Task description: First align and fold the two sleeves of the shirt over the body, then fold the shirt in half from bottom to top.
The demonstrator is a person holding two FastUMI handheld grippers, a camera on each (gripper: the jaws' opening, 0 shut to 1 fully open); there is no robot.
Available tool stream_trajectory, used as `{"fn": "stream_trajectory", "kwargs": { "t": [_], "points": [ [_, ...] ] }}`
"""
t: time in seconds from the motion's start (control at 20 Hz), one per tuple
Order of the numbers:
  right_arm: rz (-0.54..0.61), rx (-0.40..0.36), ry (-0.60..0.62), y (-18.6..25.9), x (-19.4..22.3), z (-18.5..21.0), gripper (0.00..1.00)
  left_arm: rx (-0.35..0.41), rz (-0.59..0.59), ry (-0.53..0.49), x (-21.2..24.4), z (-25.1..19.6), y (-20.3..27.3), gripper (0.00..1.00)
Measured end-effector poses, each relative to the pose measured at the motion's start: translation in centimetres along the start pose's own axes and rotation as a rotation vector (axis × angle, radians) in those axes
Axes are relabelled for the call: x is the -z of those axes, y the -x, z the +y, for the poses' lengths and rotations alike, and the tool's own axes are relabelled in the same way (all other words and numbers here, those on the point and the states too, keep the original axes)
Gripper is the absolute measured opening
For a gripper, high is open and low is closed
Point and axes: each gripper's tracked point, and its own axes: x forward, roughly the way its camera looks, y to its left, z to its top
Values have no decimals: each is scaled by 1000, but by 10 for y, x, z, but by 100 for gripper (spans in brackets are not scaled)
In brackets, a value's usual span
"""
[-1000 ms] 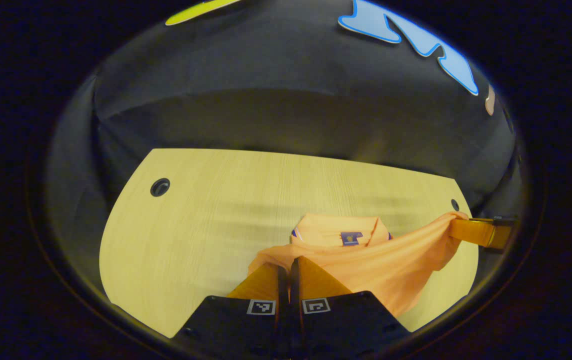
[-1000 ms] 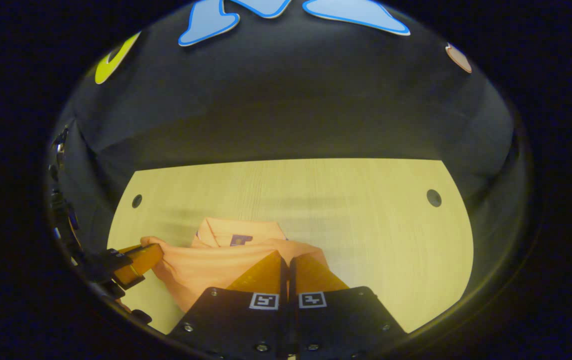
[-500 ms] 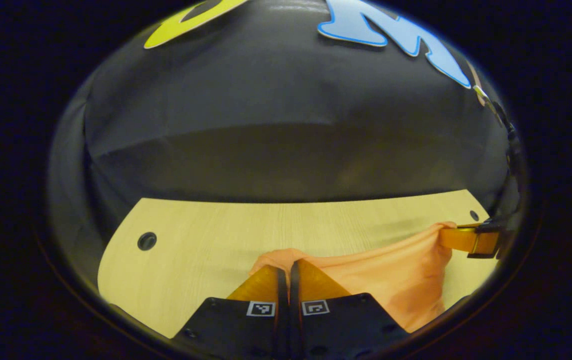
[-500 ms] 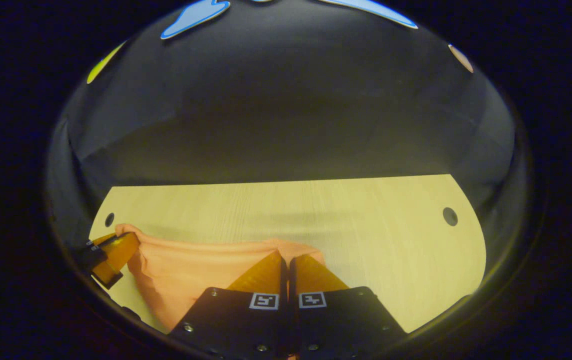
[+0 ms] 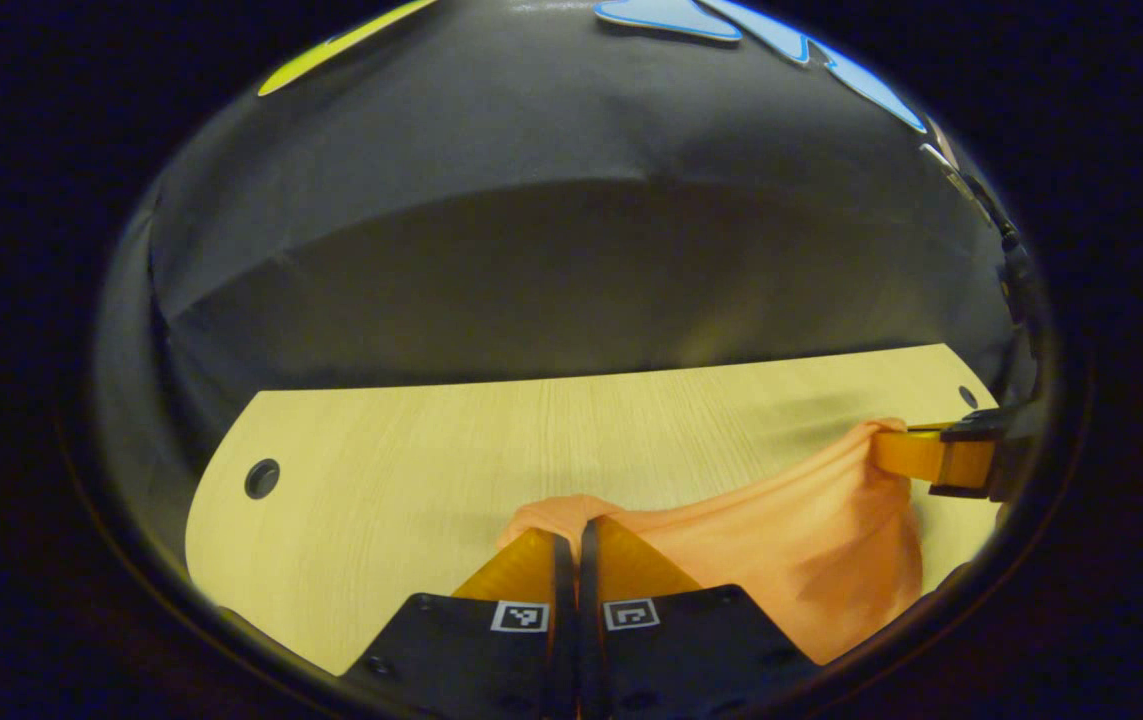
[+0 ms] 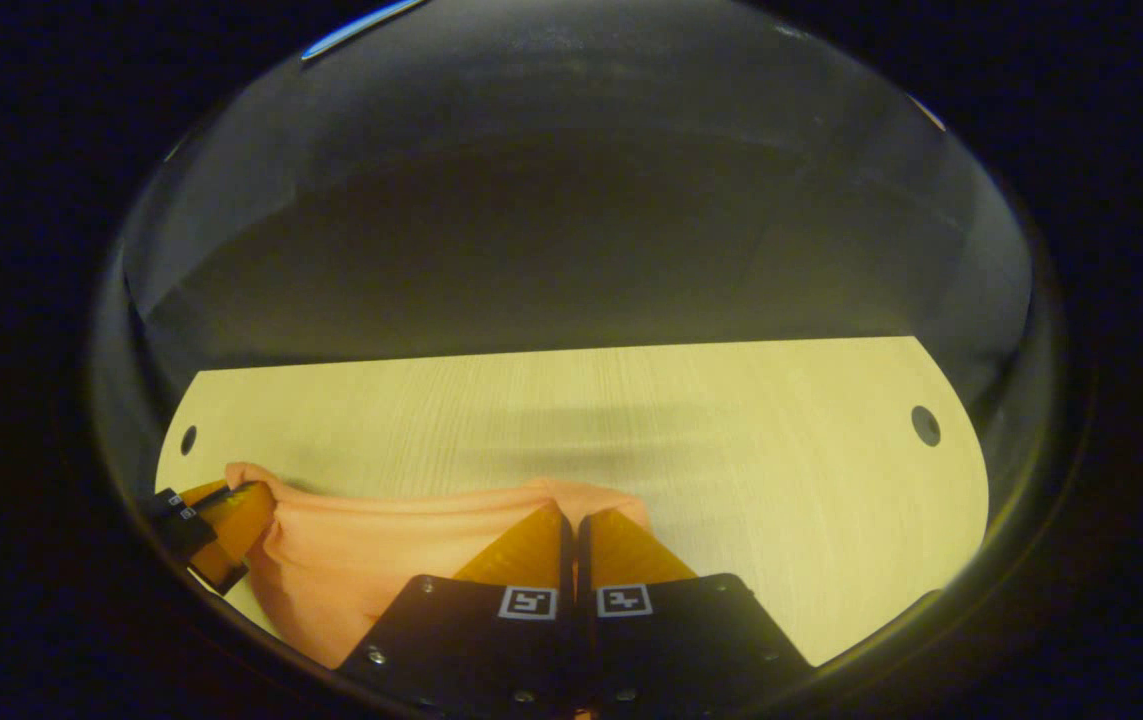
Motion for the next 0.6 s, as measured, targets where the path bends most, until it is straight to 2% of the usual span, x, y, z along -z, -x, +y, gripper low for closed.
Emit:
{"fn": "stream_trajectory", "kwargs": {
  "t": [0.05,0.15,0.3,0.35,0.45,0.5,0.55,0.6],
  "points": [
    [5,5,-1,-1,1,0,0,-4,-6,3,0,0,1,9],
    [20,13,-7,-2,3,0,0,3,0,8,1,-2,0,24],
    [39,6,-25,-7,10,0,8,-20,27,-27,5,5,3,64],
    [46,-4,-31,-4,11,1,8,-18,25,-25,4,4,4,77],
    [62,-10,-30,-4,15,2,43,-23,29,-20,4,3,6,76],
    [64,2,-20,-2,15,-1,60,-29,35,-20,5,3,7,81],
    [62,2,-14,-2,15,-3,63,-30,38,-15,4,3,7,85],
    [52,5,-13,0,12,-5,72,-33,38,-5,5,4,7,85]
  ]
}}
